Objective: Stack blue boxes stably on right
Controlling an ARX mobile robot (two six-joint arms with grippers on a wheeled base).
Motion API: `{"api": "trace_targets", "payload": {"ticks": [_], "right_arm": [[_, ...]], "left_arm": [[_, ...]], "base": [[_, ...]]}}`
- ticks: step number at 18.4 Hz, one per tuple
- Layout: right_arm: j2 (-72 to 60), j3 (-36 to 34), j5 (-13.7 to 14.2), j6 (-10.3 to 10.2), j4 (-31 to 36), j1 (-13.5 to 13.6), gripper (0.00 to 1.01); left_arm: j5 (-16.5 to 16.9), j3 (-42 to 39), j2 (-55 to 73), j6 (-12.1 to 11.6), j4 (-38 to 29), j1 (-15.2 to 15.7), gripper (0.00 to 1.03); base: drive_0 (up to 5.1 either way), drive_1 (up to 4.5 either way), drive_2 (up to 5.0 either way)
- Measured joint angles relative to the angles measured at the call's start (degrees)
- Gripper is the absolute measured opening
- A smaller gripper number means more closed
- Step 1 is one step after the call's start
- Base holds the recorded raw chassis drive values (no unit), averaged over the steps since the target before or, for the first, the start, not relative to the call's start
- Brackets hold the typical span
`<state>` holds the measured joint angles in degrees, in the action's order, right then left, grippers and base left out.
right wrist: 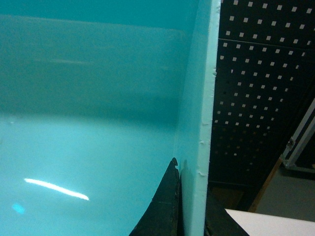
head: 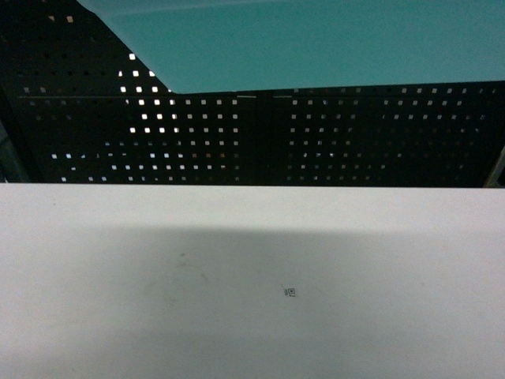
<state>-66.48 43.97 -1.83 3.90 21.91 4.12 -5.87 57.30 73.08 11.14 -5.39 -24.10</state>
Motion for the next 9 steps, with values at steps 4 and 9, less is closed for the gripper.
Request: {"api": "trace_targets", "payload": {"ticks": [4,9], "right_arm": [[0.5,0.1,-0.9,-0.3,0.1,0.1,0.02],[0.1,0.1,-0.9,-0.3,0.0,0.1,0.02]], "left_arm": [[-2.4,-1.3,-3.3,-2.2,-0.8,-0.7,0.02],[-2.4,-1.3,-2.9,-2.3,-0.6,-0.7,0.02]], "base": [[0.0,0.0,0.0],[-1.1,-1.14,-1.1]]}}
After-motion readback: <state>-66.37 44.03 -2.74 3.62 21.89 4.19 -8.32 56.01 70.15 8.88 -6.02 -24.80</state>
